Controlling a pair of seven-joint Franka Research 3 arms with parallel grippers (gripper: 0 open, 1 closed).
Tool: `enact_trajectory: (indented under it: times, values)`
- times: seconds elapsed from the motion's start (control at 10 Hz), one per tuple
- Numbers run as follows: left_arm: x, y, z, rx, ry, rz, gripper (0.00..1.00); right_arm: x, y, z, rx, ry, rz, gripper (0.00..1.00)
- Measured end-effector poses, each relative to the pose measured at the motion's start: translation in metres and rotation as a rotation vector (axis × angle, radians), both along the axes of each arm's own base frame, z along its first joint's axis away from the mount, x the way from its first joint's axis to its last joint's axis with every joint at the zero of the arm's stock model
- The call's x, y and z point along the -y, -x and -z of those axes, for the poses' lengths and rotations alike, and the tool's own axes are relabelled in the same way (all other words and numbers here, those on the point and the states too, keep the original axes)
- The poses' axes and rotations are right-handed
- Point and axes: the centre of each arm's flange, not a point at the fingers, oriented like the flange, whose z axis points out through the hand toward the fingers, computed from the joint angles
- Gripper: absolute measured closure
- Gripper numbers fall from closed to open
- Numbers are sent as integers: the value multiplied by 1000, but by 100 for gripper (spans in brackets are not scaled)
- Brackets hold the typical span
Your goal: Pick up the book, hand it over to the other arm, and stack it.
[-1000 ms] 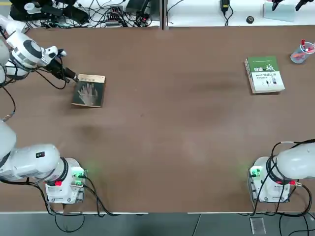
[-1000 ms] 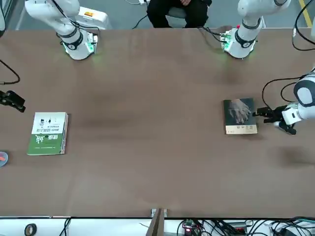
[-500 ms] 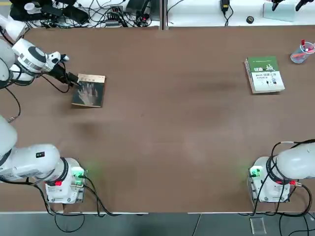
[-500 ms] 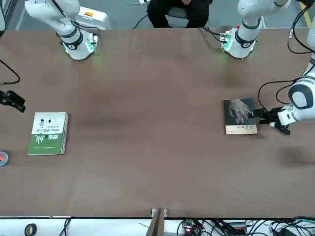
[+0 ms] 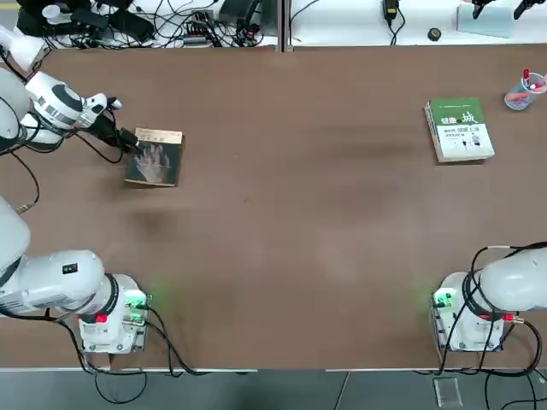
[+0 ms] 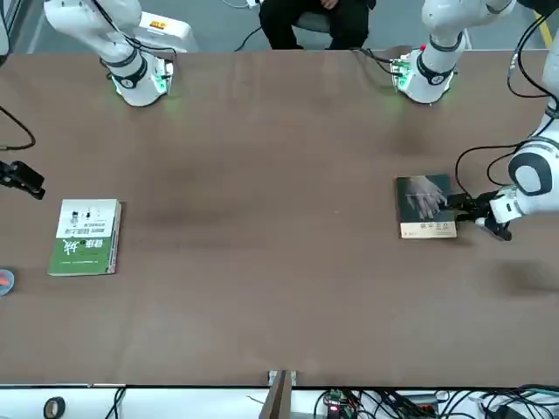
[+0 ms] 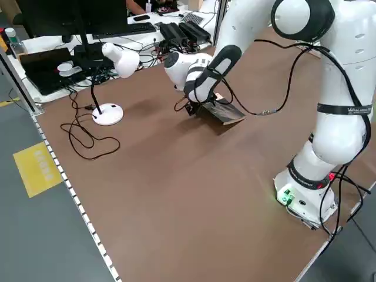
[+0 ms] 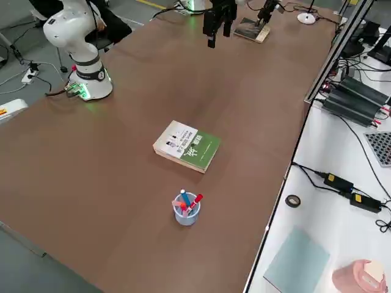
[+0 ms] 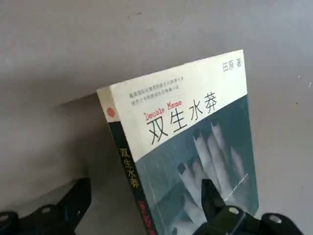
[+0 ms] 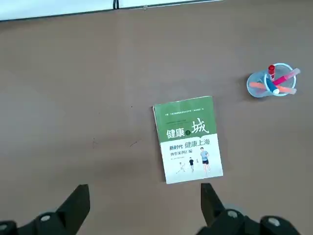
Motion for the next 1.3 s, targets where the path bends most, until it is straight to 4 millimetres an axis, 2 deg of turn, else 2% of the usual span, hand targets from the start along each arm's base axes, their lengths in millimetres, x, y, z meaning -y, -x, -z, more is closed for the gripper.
enact_trajectory:
  times: [1.3]
  values:
    - [7, -1, -2, 29, 49, 52, 1, 0, 0, 0, -1, 0, 0, 0]
